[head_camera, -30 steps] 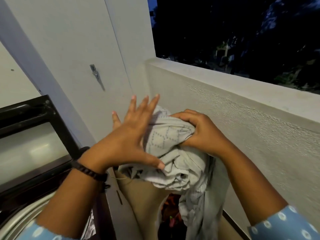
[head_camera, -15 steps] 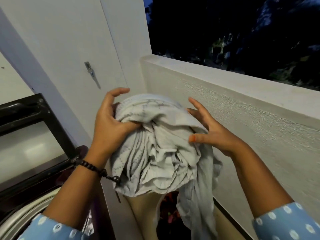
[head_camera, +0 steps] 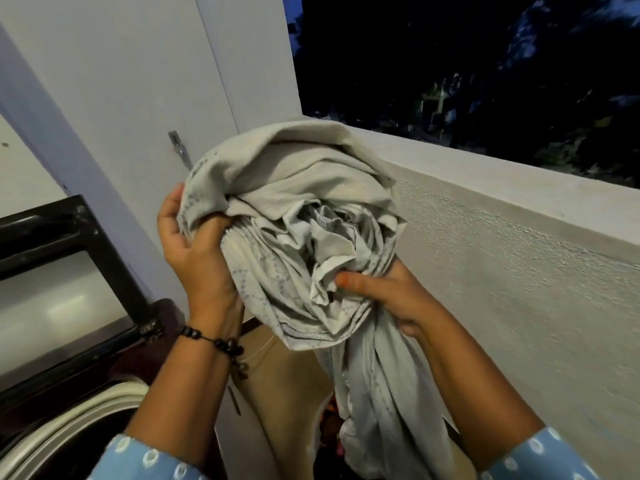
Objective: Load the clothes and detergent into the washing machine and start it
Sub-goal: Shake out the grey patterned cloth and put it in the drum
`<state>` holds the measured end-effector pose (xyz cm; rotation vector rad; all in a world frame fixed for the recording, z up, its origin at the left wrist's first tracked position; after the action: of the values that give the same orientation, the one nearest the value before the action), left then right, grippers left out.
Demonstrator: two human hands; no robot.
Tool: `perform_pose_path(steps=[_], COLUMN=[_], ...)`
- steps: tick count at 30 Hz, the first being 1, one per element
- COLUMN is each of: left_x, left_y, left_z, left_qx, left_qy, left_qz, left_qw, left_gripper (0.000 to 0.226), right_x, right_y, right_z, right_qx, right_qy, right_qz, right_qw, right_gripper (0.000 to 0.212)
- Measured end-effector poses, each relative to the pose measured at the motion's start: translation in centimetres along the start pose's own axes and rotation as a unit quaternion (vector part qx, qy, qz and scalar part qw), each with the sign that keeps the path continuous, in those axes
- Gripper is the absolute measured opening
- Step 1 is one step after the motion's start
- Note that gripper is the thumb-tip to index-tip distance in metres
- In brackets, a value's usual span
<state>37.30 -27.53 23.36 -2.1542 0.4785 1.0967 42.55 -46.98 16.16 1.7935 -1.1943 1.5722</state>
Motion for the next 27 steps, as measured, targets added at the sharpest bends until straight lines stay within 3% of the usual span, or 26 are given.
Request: perform_pose_path(steps=[2,5,9,11,13,15,17,19,20,22,25,27], left_x=[1.0,2.0,1.1,-0.7,-2.4,-3.1,-2.9,-2.2,-1.8,-1.2,-0.3,0.1], left_y=[0.5,0.1,-1.4,-1.8,-1.5,-0.4,0.6,1.1,1.2,1.3,1.7,1.8], left_z=[0.5,2.1,3.6,3.4,2.3,0.4,-1.4,-2.6,-2.9,-3.1,-3.0,-3.0], left_qx=[0.037,0.158,0.287,0.341,0.417,0.479,0.51,0.52,0.516,0.497,0.443,0.418], left_qy=[-0.01,-0.036,-0.129,-0.191,-0.284,-0.408,-0.519,-0.579,-0.588,-0.575,-0.504,-0.442], left_qz=[0.022,0.066,0.105,0.081,0.017,-0.053,-0.094,-0.105,-0.108,-0.132,-0.176,-0.162], left_qw=[0.999,0.985,0.944,0.917,0.863,0.776,0.679,0.62,0.613,0.636,0.72,0.777], left_gripper=[0.065,0.084,0.111,0.125,0.131,0.137,0.144,0.146,0.145,0.139,0.112,0.096], right_x=[0.2,0.6,2.2,2.8,3.0,2.9,2.8,2.9,3.0,3.2,3.4,3.8], right_y=[-0.6,-1.0,-1.3,-1.4,-1.5,-1.5,-1.5,-1.3,-1.2,-0.9,-0.5,-0.3], right_z=[-0.3,0.8,2.0,2.0,1.8,1.2,0.3,-0.5,-0.7,-0.7,-0.5,-0.3], right_qx=[-0.076,-0.158,-0.155,-0.144,-0.131,-0.108,-0.074,-0.045,-0.042,-0.058,-0.069,-0.05], right_qy=[-0.006,0.017,0.104,0.16,0.235,0.317,0.356,0.373,0.379,0.389,0.405,0.405], right_qz=[0.035,0.098,0.172,0.199,0.217,0.232,0.244,0.253,0.257,0.258,0.24,0.206], right_qw=[0.997,0.982,0.967,0.956,0.938,0.913,0.899,0.891,0.888,0.882,0.88,0.889], right_gripper=[0.069,0.058,0.063,0.06,0.058,0.056,0.05,0.046,0.045,0.042,0.052,0.073])
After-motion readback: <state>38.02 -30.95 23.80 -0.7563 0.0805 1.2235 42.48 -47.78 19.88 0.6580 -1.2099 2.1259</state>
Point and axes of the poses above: each hand's wrist, its own y-axis away from the middle knuckle, its own z-axis out of the back of the hand, x = y × z, the point moved 1 cm from there along -y, towards the middle knuckle, and after that the axes turned 1 degree about x, right-handed, at the moved point
